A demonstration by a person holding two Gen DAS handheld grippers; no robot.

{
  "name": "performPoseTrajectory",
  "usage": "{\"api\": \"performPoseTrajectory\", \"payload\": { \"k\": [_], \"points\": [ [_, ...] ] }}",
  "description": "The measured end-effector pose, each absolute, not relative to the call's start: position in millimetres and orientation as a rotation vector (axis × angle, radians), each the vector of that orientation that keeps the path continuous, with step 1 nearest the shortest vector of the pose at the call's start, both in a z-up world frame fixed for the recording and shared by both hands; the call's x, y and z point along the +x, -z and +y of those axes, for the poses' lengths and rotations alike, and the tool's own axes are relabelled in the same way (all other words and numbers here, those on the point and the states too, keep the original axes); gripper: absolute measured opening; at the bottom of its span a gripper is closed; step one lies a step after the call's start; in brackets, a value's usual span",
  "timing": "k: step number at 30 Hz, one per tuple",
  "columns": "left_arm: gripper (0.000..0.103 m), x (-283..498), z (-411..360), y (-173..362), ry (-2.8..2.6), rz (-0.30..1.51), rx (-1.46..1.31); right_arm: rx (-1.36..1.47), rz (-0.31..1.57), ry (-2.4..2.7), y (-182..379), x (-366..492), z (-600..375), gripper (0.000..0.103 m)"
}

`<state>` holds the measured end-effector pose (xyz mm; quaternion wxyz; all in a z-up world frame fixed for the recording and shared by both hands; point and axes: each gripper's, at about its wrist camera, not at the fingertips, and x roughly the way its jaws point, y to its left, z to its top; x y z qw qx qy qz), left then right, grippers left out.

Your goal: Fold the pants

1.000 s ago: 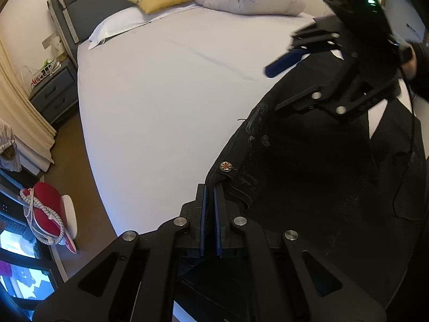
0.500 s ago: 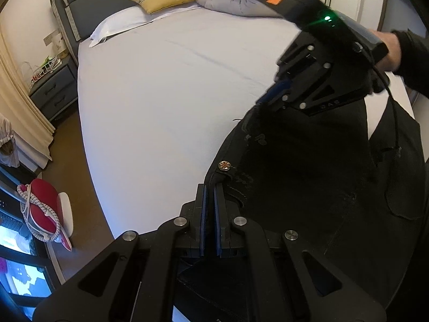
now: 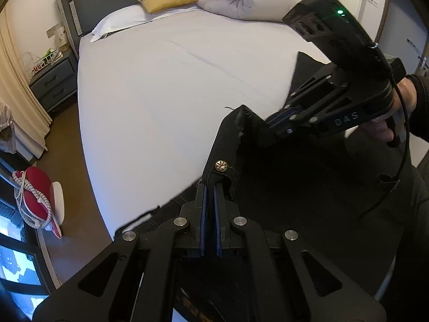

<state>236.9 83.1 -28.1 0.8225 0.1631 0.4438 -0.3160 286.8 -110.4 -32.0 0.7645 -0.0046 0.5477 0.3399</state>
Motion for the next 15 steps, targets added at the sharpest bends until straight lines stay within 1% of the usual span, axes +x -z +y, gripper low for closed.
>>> {"api": "performPoseTrajectory", "payload": {
  "k": [5, 9, 15],
  "points": [
    [0.004, 198.2, 87.8, 30.3, 0.689, 0.98, 0.336, -0.182, 1.13, -0.769, 14.2, 234.5, -101.9, 0.007],
    [0.004, 155.0, 87.1, 34.1, 0.697, 1.002, 0.39, -0.411, 1.076, -0.805, 7.6, 173.2, -93.2, 0.007],
    [0.004, 96.5, 89.0, 43.1, 0.739, 1.038, 0.418, -0.819, 0.998, -0.841, 17.3, 83.0, -71.0, 0.007]
  ]
}}
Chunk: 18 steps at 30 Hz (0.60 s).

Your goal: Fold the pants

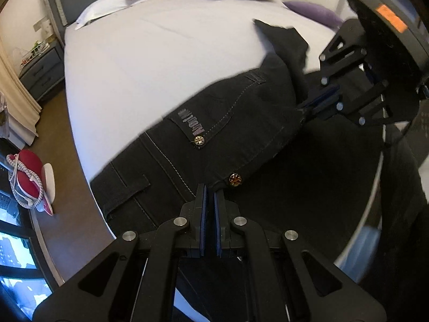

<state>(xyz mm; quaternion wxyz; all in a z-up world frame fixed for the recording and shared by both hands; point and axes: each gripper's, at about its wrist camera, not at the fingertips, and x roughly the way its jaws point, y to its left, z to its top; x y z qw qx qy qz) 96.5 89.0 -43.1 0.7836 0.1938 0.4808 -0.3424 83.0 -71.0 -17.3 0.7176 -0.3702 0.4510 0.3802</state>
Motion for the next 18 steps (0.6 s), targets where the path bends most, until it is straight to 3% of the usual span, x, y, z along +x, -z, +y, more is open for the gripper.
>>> {"api": "performPoseTrajectory", "payload": {
  "k": [8, 18],
  "points": [
    [0.004, 23.0, 66.3, 54.7, 0.789, 1.058, 0.54, -1.079, 0.924, -0.82, 32.2, 7.1, -66.2, 0.006],
    [0.004, -3.6, 77.6, 53.1, 0.804, 1.075, 0.566, -1.163, 0.878, -0.79, 54.4, -44.4, -47.5, 0.006]
  ]
}}
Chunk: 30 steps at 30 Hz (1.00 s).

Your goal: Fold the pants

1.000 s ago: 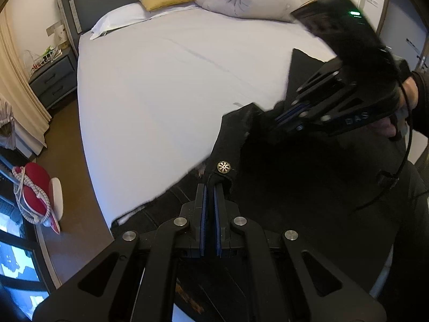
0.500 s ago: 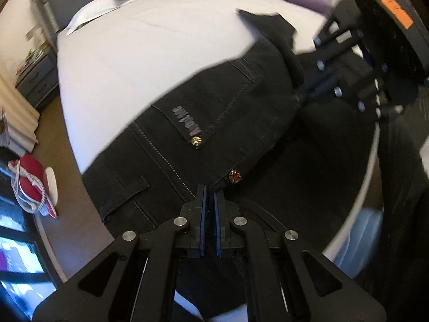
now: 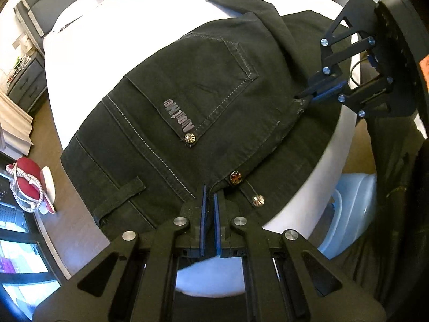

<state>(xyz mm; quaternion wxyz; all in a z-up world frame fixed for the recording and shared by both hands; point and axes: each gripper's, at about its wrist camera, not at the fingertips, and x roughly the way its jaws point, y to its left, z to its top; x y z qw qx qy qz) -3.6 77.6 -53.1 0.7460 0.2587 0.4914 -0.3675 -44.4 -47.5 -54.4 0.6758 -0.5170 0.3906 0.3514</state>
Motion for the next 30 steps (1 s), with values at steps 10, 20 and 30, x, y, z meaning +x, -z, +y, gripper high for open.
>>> {"api": "performPoseTrajectory", "payload": {
  "k": [10, 20, 30],
  "points": [
    [0.004, -12.6, 93.1, 47.1, 0.811, 1.084, 0.539, -1.152, 0.873, -0.772, 55.0, -52.0, -30.7, 0.006],
    [0.004, -11.5, 96.3, 52.0, 0.797, 1.09, 0.532, -1.18, 0.873, -0.754, 64.7, -70.7, -31.8, 0.007],
    [0.012, -13.2, 102.2, 50.2, 0.779, 1.121, 0.474, -1.21, 0.871, -0.711, 83.2, -76.6, -24.6, 0.009]
  ]
}}
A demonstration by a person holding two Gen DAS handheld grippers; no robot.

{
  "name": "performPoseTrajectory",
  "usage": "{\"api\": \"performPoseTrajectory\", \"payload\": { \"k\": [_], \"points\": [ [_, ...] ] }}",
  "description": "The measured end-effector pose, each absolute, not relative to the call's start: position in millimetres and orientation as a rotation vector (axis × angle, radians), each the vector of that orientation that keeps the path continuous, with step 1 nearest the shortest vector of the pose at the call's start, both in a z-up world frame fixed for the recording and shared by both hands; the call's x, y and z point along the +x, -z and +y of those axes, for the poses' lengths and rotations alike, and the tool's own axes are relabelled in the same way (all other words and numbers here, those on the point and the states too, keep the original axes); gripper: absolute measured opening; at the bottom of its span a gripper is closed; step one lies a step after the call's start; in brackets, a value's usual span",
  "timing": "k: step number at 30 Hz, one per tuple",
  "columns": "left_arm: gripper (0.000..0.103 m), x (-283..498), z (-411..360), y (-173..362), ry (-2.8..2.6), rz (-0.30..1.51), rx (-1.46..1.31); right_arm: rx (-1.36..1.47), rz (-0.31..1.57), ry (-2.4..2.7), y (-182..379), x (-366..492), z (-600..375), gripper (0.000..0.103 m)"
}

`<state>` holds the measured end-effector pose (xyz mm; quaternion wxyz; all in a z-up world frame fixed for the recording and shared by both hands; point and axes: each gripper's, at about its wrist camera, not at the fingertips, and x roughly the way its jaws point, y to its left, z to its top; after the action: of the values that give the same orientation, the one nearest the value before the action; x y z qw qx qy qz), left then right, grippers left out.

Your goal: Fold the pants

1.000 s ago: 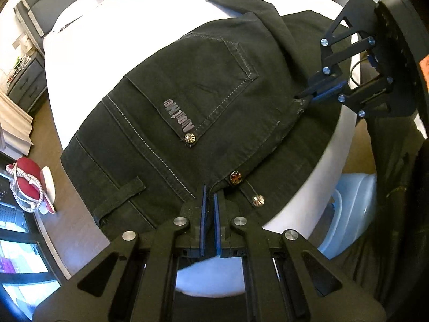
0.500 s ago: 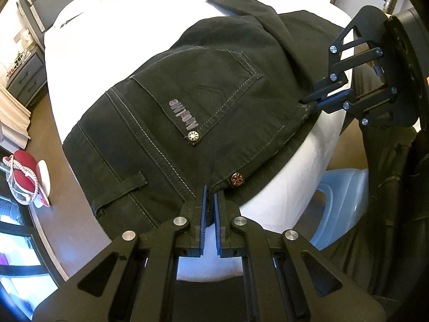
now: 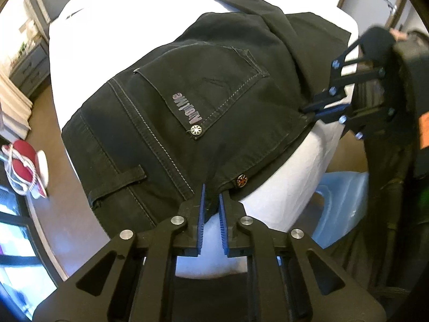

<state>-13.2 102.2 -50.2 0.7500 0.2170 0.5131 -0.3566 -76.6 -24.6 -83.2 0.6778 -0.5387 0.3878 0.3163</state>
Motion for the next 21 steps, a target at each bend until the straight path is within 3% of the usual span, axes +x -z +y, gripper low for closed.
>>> {"api": "performPoseTrajectory", "payload": {
  "k": [4, 11, 16, 18, 19, 20, 21],
  "points": [
    [0.014, -10.6, 109.5, 27.1, 0.772, 1.152, 0.442, -1.17, 0.884, -0.694, 82.4, -73.1, -24.2, 0.01],
    [0.014, 8.6, 95.4, -21.4, 0.798, 1.046, 0.252, -1.137, 0.87, -0.658, 84.2, -76.4, -23.9, 0.01],
    [0.014, 24.9, 50.6, 13.4, 0.809, 1.076, 0.241, -1.057, 0.879, -0.632, 83.8, -73.8, -26.9, 0.011],
    [0.014, 36.1, 36.9, 48.1, 0.795, 1.166, 0.212, -1.009, 0.874, -0.609, 81.9, -72.8, -30.1, 0.013],
    [0.014, 38.1, 33.0, 67.9, 0.768, 1.197, 0.231, -0.99, 0.869, -0.596, 80.4, -72.9, -32.0, 0.014],
    [0.013, 37.6, 34.1, 76.1, 0.767, 1.192, 0.223, -0.959, 0.871, -0.577, 78.1, -73.0, -36.0, 0.023],
    [0.013, 36.8, 36.5, 77.1, 0.769, 1.168, 0.196, -0.927, 0.884, -0.571, 75.3, -73.0, -40.2, 0.041]
  ]
}}
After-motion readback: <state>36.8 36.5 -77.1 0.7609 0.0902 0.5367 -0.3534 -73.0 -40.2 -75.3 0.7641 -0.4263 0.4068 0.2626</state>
